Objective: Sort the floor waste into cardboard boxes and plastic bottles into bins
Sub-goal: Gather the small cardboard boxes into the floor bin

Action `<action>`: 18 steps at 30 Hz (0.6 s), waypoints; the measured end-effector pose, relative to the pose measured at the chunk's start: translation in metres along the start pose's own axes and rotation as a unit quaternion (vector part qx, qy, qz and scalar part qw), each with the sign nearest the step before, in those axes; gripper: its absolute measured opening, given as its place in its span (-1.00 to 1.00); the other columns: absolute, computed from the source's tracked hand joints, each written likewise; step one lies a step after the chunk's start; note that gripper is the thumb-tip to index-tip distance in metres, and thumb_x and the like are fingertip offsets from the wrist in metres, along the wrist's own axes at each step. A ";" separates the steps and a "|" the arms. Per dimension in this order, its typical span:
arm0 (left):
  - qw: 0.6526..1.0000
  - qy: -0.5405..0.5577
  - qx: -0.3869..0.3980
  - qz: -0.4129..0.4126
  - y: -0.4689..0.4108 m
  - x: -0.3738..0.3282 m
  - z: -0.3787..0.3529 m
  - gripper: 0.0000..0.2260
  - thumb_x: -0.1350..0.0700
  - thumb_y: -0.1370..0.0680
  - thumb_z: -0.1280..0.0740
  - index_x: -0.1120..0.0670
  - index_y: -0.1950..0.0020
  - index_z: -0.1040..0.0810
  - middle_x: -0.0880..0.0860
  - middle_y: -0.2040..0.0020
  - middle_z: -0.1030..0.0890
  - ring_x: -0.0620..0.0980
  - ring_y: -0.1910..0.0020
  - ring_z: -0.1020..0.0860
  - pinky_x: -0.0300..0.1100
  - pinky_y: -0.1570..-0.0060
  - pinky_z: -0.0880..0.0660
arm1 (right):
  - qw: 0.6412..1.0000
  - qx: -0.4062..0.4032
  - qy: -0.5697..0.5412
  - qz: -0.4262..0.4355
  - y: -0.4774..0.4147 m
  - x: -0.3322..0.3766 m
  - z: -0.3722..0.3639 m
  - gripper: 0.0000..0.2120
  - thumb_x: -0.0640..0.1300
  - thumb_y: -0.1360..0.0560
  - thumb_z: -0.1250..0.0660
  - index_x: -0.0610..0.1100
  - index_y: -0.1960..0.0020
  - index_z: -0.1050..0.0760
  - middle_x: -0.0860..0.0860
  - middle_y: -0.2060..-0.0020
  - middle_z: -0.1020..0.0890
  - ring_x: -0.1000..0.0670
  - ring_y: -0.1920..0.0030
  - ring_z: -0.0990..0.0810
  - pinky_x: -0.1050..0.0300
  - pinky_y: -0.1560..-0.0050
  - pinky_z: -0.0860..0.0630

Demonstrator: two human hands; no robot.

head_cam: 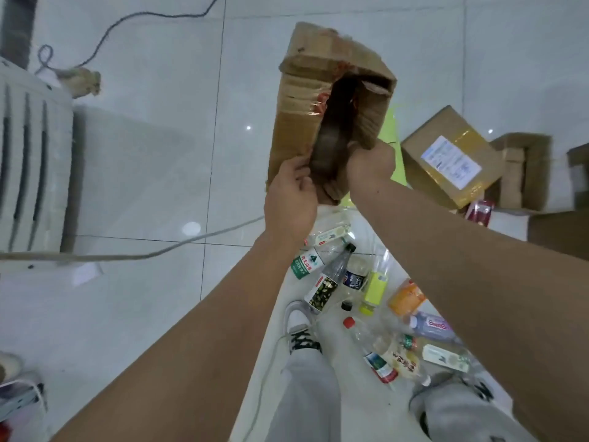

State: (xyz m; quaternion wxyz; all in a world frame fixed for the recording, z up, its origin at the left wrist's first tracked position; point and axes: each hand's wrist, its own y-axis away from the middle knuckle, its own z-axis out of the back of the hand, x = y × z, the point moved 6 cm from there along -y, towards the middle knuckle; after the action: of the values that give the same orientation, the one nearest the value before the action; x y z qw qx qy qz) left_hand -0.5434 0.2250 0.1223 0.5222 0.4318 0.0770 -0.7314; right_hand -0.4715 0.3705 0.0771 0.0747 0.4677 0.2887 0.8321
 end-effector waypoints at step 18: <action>0.650 0.509 0.331 0.457 0.214 -0.275 -0.166 -0.83 0.13 -0.58 -0.29 0.22 0.00 -0.57 0.20 0.29 -0.68 0.11 0.41 -0.67 -0.10 0.55 -0.56 | 0.946 -0.128 -0.288 -0.073 0.096 -0.049 0.427 -0.67 -0.52 -0.55 -0.11 -0.16 0.14 -0.48 0.10 0.33 -0.54 0.22 0.36 -0.49 0.31 0.23 -0.45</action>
State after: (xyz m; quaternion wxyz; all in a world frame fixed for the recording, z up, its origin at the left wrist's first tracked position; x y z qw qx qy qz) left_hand -0.2521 0.4156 0.2886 0.4916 0.8610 -0.1236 -0.0424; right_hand -0.0797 0.4476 0.2626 0.2742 0.6514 0.1797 0.6842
